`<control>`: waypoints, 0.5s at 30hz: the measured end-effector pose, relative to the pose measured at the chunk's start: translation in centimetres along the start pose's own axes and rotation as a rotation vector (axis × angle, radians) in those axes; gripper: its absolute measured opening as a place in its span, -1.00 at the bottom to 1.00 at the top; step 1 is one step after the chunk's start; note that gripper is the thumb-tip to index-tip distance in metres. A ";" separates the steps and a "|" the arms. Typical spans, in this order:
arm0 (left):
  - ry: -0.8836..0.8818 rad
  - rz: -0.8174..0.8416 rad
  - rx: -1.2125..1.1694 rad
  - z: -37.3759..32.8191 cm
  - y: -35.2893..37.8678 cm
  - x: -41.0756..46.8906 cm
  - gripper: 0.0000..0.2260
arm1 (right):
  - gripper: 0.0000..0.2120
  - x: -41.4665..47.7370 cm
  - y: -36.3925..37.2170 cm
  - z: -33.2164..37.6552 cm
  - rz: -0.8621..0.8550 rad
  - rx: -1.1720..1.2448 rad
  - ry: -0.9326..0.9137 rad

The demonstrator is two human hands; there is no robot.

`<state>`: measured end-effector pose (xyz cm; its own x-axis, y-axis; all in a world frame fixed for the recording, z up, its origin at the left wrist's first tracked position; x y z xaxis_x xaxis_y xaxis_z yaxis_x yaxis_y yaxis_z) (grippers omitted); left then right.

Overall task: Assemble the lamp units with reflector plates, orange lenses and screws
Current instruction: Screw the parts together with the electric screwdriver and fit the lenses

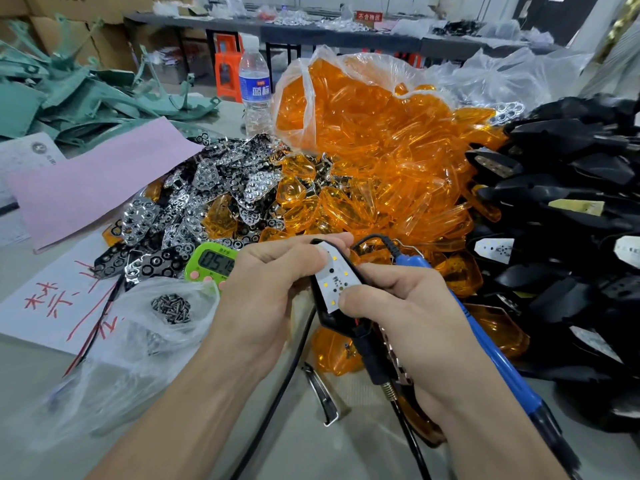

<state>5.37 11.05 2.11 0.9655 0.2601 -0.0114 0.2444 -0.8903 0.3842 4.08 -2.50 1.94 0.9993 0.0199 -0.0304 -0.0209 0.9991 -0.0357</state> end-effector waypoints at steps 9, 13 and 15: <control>0.035 0.018 0.035 0.1 0.0 0.0 -0.78 | -0.82 -0.1 -0.2 -0.5 -0.053 0.034 0.061; 0.044 0.020 0.115 0.4 -0.1 0.1 -0.76 | -0.82 -0.1 -0.4 -0.6 -0.098 0.022 0.042; 0.067 0.031 0.148 0.5 0.1 0.0 -0.76 | -0.82 0.0 -0.4 -0.6 -0.125 0.030 0.052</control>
<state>5.46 10.78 1.67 0.9658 0.2517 0.0624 0.2298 -0.9423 0.2435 4.02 -2.96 1.33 0.9912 -0.1060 -0.0790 0.1053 0.9944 -0.0121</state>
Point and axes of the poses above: each hand's wrist, its own x-axis towards the middle knuckle, its own y-axis out of the palm, z = x × y, the point moved 6 cm from there along x, towards the middle knuckle, and after that the axes turned 15 degrees about -z, right-handed, at the moved point
